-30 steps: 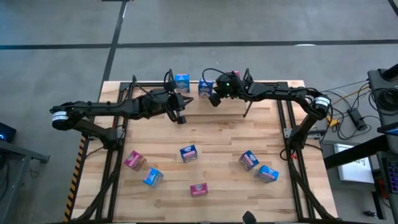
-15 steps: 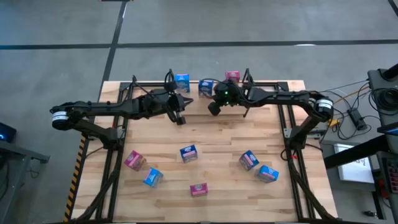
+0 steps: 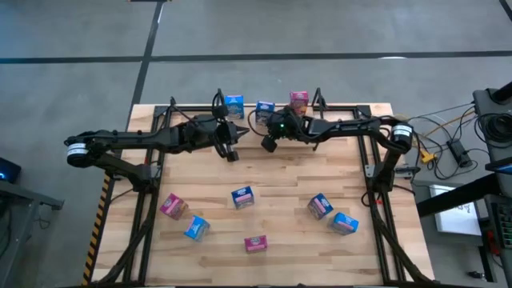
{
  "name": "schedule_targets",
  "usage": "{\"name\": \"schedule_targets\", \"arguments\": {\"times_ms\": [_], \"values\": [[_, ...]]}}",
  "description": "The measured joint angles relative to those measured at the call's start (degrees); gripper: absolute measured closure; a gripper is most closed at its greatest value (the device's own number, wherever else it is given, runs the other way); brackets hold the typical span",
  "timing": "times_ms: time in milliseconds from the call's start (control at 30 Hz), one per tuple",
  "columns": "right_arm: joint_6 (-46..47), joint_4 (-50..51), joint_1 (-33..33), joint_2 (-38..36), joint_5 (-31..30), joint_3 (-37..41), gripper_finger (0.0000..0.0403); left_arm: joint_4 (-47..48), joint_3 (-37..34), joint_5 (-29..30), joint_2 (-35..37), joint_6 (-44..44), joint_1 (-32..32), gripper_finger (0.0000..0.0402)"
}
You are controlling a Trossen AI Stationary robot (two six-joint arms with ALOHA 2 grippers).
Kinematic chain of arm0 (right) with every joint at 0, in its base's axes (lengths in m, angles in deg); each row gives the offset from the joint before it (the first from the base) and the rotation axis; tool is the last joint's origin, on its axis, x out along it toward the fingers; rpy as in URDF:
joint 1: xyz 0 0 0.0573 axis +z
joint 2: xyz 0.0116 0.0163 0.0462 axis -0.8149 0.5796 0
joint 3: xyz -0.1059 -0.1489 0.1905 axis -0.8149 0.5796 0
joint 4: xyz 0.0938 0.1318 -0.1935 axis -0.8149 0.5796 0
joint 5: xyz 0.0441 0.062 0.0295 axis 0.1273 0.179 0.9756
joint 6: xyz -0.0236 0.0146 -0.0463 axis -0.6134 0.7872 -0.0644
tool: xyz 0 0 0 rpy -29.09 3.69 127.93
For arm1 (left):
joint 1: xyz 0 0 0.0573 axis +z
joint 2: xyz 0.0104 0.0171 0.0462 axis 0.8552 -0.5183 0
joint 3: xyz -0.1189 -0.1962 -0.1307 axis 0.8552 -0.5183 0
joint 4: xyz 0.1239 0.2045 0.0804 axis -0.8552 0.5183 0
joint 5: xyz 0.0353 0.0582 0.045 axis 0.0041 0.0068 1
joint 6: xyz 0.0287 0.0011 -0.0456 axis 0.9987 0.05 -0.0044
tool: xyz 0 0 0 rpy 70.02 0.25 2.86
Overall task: Stack cereal on shelf
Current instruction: Put the top dark blue cereal box on the shelf Adjust the dark blue cereal box
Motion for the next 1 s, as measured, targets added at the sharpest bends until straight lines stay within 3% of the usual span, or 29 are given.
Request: {"name": "schedule_targets", "arguments": {"times_ms": [333, 1000], "values": [[-1.71, -1.33, -0.08, 1.99, -5.16, 0.00, 0.0394, -0.02, 0.00, 0.00, 0.00, 0.02, 0.00, 0.0401], [-5.62, -5.91, -2.61, 2.86, -5.19, 0.02, 0.0394, -0.13, 0.00, 0.00, 0.00, 0.02, 0.00, 0.0401]]}}
